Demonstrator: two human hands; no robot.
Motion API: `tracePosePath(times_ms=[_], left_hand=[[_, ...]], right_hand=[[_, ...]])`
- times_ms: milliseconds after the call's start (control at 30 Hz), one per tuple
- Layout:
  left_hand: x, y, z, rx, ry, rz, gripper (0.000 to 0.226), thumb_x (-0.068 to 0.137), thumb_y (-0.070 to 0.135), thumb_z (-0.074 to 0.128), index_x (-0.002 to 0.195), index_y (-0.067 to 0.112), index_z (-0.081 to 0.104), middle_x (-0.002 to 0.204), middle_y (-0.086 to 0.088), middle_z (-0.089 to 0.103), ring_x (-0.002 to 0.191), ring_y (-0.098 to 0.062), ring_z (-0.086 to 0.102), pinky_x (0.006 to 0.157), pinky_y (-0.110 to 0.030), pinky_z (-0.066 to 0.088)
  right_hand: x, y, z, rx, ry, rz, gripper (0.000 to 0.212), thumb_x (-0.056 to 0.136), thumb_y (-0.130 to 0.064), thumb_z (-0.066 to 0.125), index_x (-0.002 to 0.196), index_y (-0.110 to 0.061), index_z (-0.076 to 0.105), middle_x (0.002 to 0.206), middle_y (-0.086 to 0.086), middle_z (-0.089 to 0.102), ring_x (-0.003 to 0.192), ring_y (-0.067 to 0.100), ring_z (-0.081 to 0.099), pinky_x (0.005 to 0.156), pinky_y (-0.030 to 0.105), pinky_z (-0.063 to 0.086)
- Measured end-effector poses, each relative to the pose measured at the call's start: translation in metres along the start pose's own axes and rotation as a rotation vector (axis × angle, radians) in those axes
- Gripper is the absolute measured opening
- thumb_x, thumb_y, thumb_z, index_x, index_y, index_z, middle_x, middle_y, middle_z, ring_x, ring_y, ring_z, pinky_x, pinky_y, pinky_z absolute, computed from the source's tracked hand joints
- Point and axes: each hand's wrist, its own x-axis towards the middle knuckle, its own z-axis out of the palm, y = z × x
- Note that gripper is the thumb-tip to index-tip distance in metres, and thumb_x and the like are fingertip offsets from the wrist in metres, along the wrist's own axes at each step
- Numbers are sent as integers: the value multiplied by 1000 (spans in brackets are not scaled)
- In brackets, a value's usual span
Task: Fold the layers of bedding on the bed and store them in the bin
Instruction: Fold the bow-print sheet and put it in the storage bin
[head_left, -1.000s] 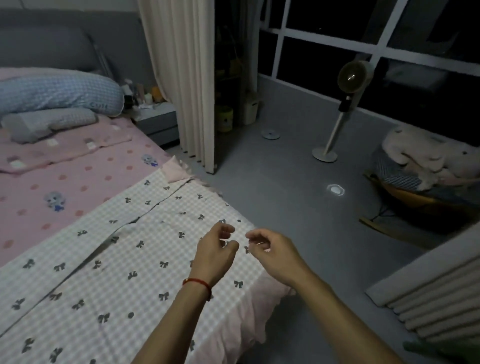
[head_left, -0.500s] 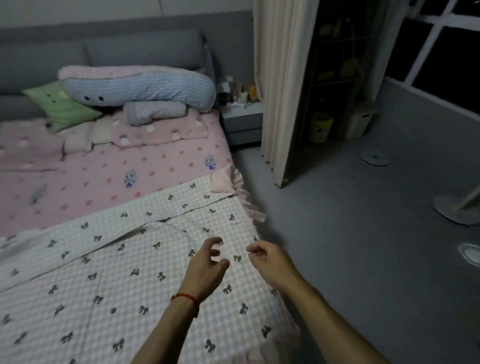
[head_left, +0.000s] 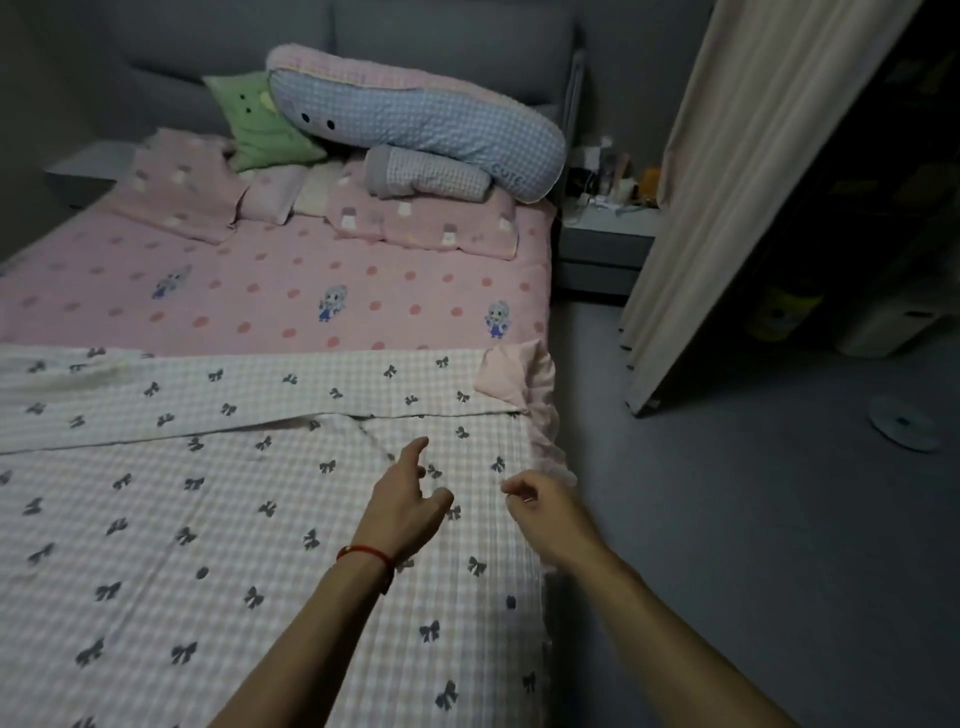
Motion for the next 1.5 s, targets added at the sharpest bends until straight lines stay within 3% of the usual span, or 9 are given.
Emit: tracePosePath(times_ms=[167,333,533,667,767,900,1133,1300,1500], left_hand=[[91,8,28,99,3,-78,74,95,24,60,158,27,22,149,-12,47,125,-24,53,104,-40,48],[163,0,68,289,-204,-141,101,92,36,64,150,57,-15,168,-2,-4,154,-29,5,118,-53,27],[233,2,96,368,-142,-254,94,95,32,60,149,60,-11,167,8,-15,155,-25,-9,118,-51,29],[266,8,110,351,-142,-350,84,98,28,58,156,49,1,168,-1,0,154,-25,0,119,-43,28],[282,6,117,317,-145,-395,79,96,27,59,158,41,11,165,-8,19,150,-28,20,119,-42,32],[313,16,121,-147,-64,-646,62,96,24,62,153,27,37,143,-7,51,116,-16,53,89,-25,51],[334,-18,116,-1314,255,-979,31,95,37,67,106,10,58,119,-21,57,106,-39,60,97,-55,52],[277,-80,86,-1115,362,-848,30,95,13,67,118,-6,61,113,-25,68,86,-31,68,61,-40,58],[137,-126,114,-1033,31,-882,30,91,8,72,110,-14,64,84,-23,74,64,-29,74,50,-29,59]], right_hand=[[126,21,-11,-152,-103,-30,23,98,-21,57,117,-23,69,111,-6,71,91,9,65,70,20,50],[289,60,14,-490,-304,-93,35,99,-17,50,134,-17,58,134,3,60,115,24,62,93,36,52],[425,112,55,-1005,-529,-257,51,102,-18,44,152,-27,44,171,2,-2,158,26,-5,127,48,4],[466,125,54,-1245,-381,-340,52,97,-36,57,148,-30,48,169,11,11,154,38,5,124,58,2],[473,130,38,-1254,-283,-452,49,87,-23,67,134,-17,59,154,15,39,144,39,30,122,62,8],[478,135,10,-904,-66,-844,23,67,-1,73,86,-12,69,84,2,65,85,25,63,113,49,37],[388,114,-4,-504,-82,-1016,56,70,-17,88,116,-17,57,85,0,69,71,19,62,73,28,48],[290,135,5,-577,30,-1027,55,66,-14,83,117,-8,64,90,6,74,67,22,68,61,32,55],[137,161,10,-939,158,-466,37,39,7,86,65,-12,69,62,7,60,46,25,56,47,30,45]])
